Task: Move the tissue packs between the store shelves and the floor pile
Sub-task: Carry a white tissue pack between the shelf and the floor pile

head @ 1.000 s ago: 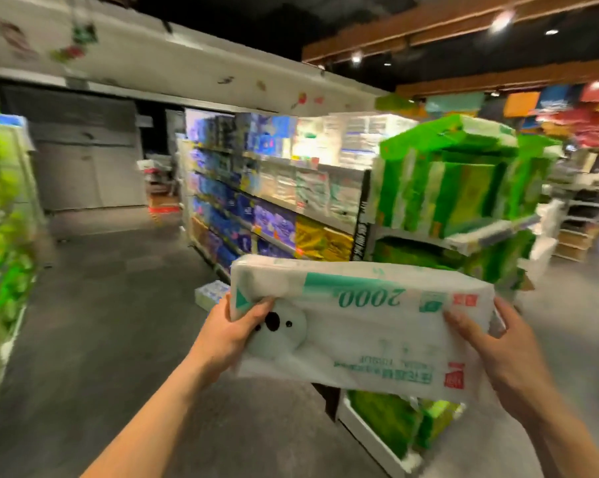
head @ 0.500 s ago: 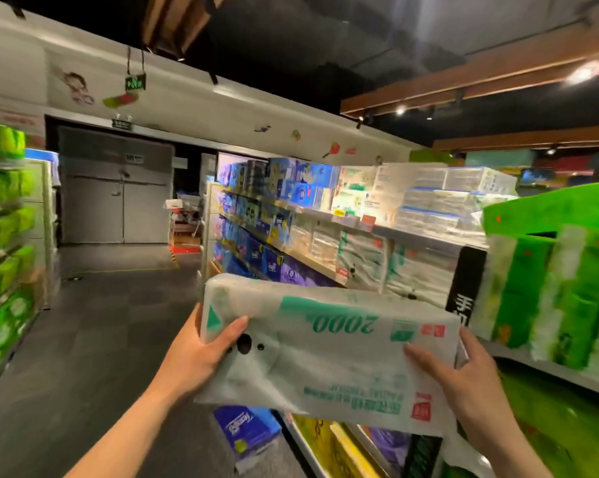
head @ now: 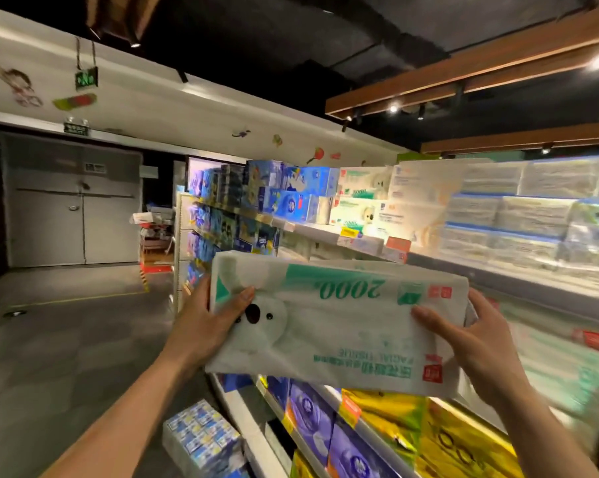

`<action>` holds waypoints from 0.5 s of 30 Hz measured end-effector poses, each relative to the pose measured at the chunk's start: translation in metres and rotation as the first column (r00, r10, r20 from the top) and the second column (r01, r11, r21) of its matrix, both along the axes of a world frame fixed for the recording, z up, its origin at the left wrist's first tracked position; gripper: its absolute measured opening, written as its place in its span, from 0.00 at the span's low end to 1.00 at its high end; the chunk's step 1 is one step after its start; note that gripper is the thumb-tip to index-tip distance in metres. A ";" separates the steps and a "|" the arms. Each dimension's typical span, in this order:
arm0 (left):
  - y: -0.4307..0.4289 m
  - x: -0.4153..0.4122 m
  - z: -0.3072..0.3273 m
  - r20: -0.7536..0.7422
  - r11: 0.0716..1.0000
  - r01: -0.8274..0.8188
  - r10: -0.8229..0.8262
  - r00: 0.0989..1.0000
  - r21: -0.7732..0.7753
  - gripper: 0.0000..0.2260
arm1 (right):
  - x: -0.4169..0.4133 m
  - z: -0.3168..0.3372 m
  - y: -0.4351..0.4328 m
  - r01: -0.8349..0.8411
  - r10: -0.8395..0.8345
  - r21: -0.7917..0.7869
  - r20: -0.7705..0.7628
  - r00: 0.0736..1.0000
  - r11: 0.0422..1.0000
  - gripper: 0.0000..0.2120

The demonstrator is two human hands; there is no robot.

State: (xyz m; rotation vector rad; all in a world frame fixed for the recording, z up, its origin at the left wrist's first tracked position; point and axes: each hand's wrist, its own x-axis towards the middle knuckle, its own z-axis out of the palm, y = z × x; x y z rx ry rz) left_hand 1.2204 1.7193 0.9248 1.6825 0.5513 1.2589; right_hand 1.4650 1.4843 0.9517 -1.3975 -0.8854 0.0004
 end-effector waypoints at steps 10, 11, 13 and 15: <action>0.262 0.116 0.019 0.022 0.999 0.043 -0.043 0.999 0.023 0.16 | 0.101 0.021 0.239 0.109 -0.109 0.008 0.132 0.985 0.994 0.25; 0.288 0.128 0.021 0.023 0.998 0.047 -0.048 0.999 0.044 0.15 | 0.108 0.020 0.261 0.134 -0.133 0.004 0.139 0.981 0.991 0.24; 0.342 0.155 0.026 0.039 0.993 0.069 -0.073 0.997 0.098 0.15 | 0.122 0.019 0.305 0.187 -0.186 0.013 0.145 0.972 0.982 0.24; 0.396 0.185 0.035 0.064 0.986 0.116 -0.124 0.990 0.124 0.19 | 0.133 0.026 0.344 0.253 -0.256 0.035 0.135 0.957 0.967 0.24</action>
